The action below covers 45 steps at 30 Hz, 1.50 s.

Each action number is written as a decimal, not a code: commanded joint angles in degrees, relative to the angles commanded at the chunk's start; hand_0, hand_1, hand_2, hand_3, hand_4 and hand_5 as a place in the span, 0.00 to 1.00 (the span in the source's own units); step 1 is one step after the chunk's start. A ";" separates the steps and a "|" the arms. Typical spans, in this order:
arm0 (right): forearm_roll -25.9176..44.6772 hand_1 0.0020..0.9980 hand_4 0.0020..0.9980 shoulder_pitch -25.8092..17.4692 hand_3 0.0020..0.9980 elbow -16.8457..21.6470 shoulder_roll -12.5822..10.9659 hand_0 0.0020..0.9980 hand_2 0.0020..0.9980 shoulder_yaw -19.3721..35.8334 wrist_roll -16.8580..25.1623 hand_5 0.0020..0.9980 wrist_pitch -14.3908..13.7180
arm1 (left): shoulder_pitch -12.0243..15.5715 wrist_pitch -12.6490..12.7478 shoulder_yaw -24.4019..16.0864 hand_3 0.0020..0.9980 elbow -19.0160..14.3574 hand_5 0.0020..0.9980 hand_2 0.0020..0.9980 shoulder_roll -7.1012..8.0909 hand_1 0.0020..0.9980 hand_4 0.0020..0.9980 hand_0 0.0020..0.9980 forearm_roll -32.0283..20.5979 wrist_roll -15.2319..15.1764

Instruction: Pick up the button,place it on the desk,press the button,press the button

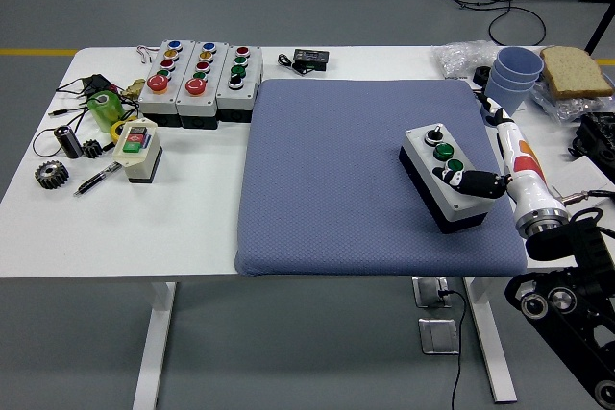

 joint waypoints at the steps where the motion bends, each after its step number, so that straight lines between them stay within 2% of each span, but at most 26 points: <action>1: -1.27 0.96 1.00 0.35 1.00 -0.58 0.33 1.00 1.00 -0.10 -0.38 0.13 0.19 | -0.01 0.02 0.24 0.59 0.00 0.65 0.68 0.02 0.66 0.34 0.62 -0.23 -0.04; 5: -3.33 0.96 1.00 1.40 1.00 -2.33 1.23 1.00 1.00 -0.35 -1.44 0.13 0.73 | 0.01 0.07 0.57 0.59 0.00 0.65 0.68 0.09 0.66 0.34 0.62 -0.62 -0.12; 9: 0.06 0.96 1.00 3.47 1.00 -5.86 2.86 1.00 1.00 -0.86 -2.97 0.13 1.97 | 0.11 0.12 0.68 0.59 0.00 0.65 0.68 0.11 0.66 0.34 0.62 -0.81 -0.17; 16: 3.96 0.96 1.00 4.93 1.00 -9.22 4.29 1.00 1.00 -1.47 -3.88 0.14 3.09 | 0.36 0.17 0.71 0.59 0.00 0.65 0.68 0.15 0.66 0.34 0.62 -1.08 -0.19; 22: 1.72 0.96 1.00 6.83 1.00 -12.51 5.19 1.00 1.00 -1.09 -6.41 0.14 4.37 | 0.66 0.17 0.58 0.59 0.00 0.65 0.68 0.15 0.66 0.34 0.62 -0.93 -0.17; 26: -3.03 0.95 1.00 8.45 1.00 -13.71 5.16 1.00 1.00 -1.15 -11.80 0.15 8.87 | 0.84 0.18 0.19 0.59 0.00 0.65 0.68 0.14 0.66 0.34 0.62 -0.67 -0.13; 32: -4.70 0.94 1.00 10.12 1.00 -15.45 5.64 1.00 1.00 -0.46 -12.04 0.15 15.08 | 1.16 0.25 -0.06 0.59 0.00 0.65 0.68 0.08 0.66 0.34 0.62 -1.03 -0.21; 35: -4.55 0.94 1.00 10.80 1.00 -16.69 6.06 1.00 1.00 -0.02 -12.04 0.15 17.31 | 1.31 0.24 -0.52 0.59 0.00 0.65 0.68 0.00 0.66 0.34 0.62 -0.68 -0.14; 36: -4.41 0.82 1.00 11.15 0.98 -17.17 6.17 0.81 0.95 0.12 -12.04 0.16 18.04 | 1.28 0.24 -0.69 0.59 0.00 0.65 0.68 -0.03 0.66 0.34 0.62 -0.57 -0.11; 41: -5.45 0.82 1.00 12.23 0.98 -18.24 5.96 0.81 0.95 0.11 -12.04 0.16 21.33 | 1.24 0.29 -0.44 0.59 0.00 0.65 0.68 -0.08 0.66 0.34 0.62 -1.24 -0.23; 42: -5.68 0.64 1.00 12.28 0.95 -18.18 5.83 0.60 0.86 -0.03 -12.04 0.16 21.60 | 1.23 0.30 -0.37 0.59 0.00 0.65 0.68 -0.09 0.66 0.34 0.63 -1.34 -0.25; 45: -7.00 0.64 1.00 12.54 0.95 -17.81 5.26 0.60 0.86 -0.95 -12.04 0.16 23.23 | 1.20 0.35 -0.85 0.59 0.00 0.65 0.68 -0.09 0.66 0.34 0.63 -1.38 -0.29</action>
